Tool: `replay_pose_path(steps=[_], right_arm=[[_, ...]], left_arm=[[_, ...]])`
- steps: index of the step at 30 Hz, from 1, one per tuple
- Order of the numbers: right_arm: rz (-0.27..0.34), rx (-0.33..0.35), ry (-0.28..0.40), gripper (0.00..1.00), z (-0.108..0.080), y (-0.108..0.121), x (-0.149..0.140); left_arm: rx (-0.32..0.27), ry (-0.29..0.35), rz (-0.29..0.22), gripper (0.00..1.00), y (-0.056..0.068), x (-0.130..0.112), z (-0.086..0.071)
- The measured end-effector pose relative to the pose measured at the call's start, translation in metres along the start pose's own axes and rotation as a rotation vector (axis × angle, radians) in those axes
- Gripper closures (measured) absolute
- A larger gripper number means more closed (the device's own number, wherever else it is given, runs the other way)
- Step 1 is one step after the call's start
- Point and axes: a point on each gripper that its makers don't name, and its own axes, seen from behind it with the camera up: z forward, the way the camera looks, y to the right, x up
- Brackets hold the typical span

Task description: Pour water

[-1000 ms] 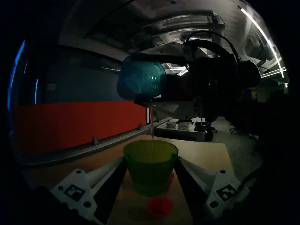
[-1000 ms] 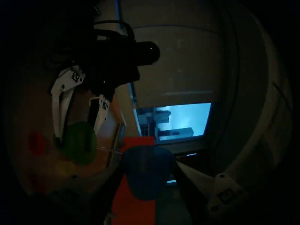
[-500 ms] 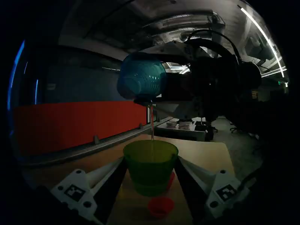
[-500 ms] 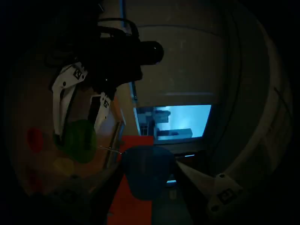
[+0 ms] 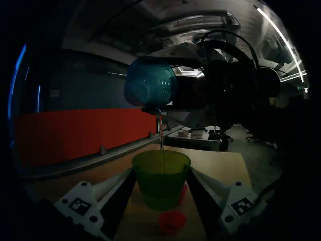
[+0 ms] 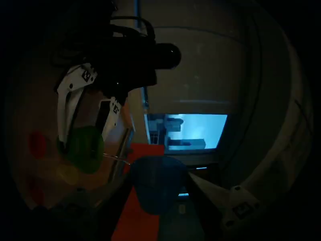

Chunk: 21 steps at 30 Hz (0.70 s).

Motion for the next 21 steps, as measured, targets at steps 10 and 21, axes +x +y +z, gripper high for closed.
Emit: replay_pose_path(steps=[10,21], right_arm=[[-0.031,0.003,-0.005,0.08,0.0001,0.0003,0.0002],[-0.05,0.003,-0.006,0.08,-0.0004,0.0006,0.0015]], left_arm=[[0.0,0.004,-0.003,0.16,-0.0001,0.0011,0.0004],[0.004,0.007,-0.009,0.16,-0.0025,0.0021,0.0008]])
